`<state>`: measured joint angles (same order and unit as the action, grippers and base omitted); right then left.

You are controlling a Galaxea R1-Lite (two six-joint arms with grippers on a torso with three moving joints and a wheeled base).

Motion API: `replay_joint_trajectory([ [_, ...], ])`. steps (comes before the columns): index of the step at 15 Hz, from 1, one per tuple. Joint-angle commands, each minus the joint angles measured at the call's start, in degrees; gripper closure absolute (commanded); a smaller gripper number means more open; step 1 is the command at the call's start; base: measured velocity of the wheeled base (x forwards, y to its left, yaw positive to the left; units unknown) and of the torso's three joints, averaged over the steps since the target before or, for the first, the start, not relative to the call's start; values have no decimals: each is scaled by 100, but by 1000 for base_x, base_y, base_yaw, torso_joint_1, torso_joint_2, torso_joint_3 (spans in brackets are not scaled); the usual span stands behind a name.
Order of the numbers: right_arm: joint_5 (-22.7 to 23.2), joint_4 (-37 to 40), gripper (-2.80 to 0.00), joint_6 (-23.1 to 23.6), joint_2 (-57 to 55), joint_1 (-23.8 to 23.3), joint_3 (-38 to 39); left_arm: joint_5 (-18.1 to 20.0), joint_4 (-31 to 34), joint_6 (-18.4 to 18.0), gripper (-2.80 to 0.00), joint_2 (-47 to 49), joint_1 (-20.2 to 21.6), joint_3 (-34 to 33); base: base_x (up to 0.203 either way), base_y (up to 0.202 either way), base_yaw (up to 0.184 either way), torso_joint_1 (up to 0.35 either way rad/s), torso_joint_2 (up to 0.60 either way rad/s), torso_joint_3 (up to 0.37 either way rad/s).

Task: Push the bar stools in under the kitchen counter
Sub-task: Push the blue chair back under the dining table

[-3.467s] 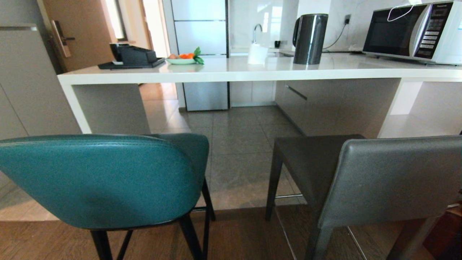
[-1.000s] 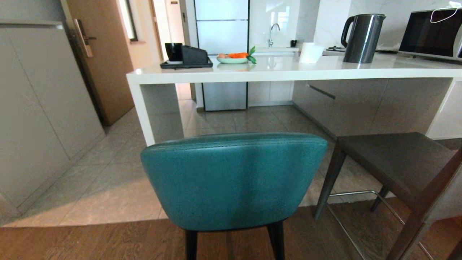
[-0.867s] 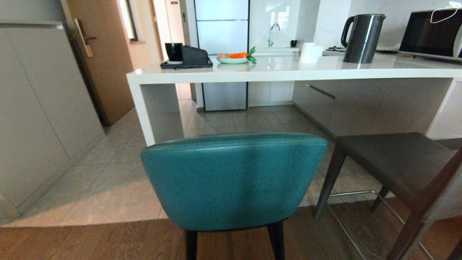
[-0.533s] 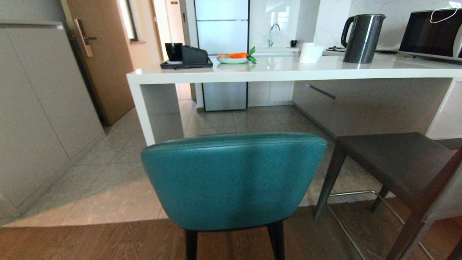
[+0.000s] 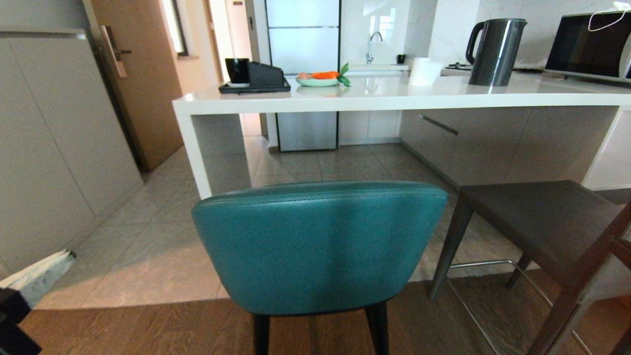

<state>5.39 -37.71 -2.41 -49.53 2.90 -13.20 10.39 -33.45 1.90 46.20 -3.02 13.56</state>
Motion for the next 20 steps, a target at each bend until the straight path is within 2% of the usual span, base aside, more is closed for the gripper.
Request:
replay_joint_trajectory([
  [1,13,-1236,0,-18,-1598,434,-151,21,-956,19,0,1642,-209,-3,0,0,0,0,0,0],
  [4,-7,-1524,0,-50,-1792,1025,-448,31,-1953,57,0,2622,-519,-71,0,0,0,0,0,0],
  [7,-300,-1521,0,-55,-1835,1360,-686,31,-2485,61,0,3196,-743,-150,0,0,0,0,0,0],
  [9,-310,-1527,0,-52,-2056,1377,-766,31,-2789,59,0,3693,-778,-150,0,0,0,0,0,0],
  [13,-311,-1531,0,-60,-2383,1364,-1025,-19,-4048,51,0,4832,-756,-117,0,0,0,0,0,0],
  [16,-302,-1666,0,-93,-2809,1377,-1009,-36,-4307,117,0,5188,-712,-42,0,0,0,0,0,0],
  [20,-331,-3005,0,-273,-4027,1384,-771,-28,-4561,152,0,5557,-592,-50,0,0,0,0,0,0],
])
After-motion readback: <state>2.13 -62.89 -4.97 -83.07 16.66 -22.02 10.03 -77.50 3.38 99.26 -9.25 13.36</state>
